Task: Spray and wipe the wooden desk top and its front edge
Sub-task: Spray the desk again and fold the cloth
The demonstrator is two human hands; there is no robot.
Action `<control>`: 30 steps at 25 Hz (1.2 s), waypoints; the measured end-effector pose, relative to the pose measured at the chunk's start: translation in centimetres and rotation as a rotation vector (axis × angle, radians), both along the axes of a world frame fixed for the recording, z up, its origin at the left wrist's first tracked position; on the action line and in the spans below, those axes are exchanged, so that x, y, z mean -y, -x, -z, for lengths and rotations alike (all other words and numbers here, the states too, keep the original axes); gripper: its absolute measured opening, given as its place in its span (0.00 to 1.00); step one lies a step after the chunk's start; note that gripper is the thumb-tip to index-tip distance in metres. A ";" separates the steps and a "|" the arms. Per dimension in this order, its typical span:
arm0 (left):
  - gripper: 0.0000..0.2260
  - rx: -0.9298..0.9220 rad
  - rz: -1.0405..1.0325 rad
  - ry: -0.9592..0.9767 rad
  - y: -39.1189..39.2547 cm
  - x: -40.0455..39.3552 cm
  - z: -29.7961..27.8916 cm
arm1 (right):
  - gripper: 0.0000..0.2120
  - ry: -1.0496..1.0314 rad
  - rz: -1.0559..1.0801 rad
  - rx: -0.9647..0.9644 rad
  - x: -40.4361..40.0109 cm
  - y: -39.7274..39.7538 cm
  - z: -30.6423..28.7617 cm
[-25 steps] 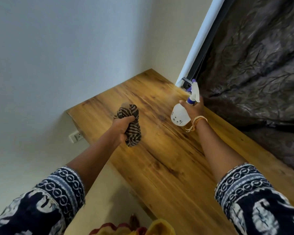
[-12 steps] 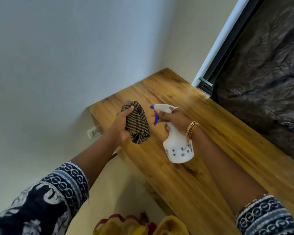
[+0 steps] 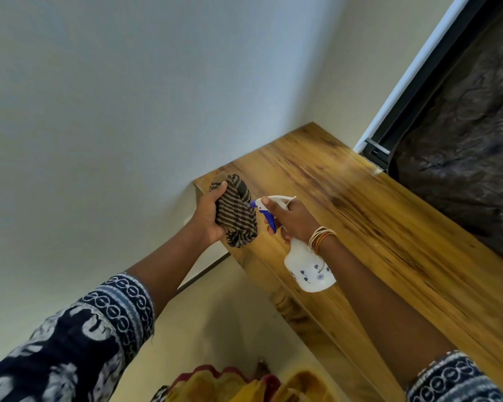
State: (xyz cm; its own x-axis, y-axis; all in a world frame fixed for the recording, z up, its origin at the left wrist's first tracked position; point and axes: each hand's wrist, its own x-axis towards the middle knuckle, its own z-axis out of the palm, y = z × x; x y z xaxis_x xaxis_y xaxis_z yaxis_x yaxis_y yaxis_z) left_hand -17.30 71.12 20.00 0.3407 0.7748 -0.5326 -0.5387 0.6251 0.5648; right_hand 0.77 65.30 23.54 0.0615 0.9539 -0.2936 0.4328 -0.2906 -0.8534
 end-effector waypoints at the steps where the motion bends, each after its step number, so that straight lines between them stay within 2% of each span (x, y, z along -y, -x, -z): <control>1: 0.20 0.004 -0.001 0.005 0.4 0.0 0.1 | 0.18 0.004 -0.007 0.006 0.1 0.4 -0.1; 5: 0.22 0.017 0.015 0.005 1.8 0.1 0.6 | 0.12 -0.002 -0.044 0.027 0.1 1.2 -0.7; 10: 0.21 0.034 -0.003 -0.004 2.8 0.3 0.6 | 0.21 -0.050 0.015 0.039 0.4 2.4 -0.4; 16: 0.22 0.025 0.003 -0.020 3.4 0.2 0.7 | 0.14 -0.050 -0.065 0.058 0.4 2.5 -0.8; 20: 0.22 0.022 0.002 -0.016 3.3 0.3 0.4 | 0.20 -0.078 -0.011 0.071 0.5 2.6 -0.5; 22: 0.22 0.015 0.000 -0.012 3.3 0.3 0.4 | 0.20 -0.097 -0.021 0.072 0.7 2.5 -0.8; 26: 0.22 0.034 0.008 -0.007 3.3 0.0 0.6 | 0.08 -0.189 0.011 -0.030 0.9 0.9 -2.5; 30: 0.20 0.058 -0.001 0.011 2.9 0.1 0.8 | 0.11 -0.241 0.206 -0.152 0.1 -2.6 -2.5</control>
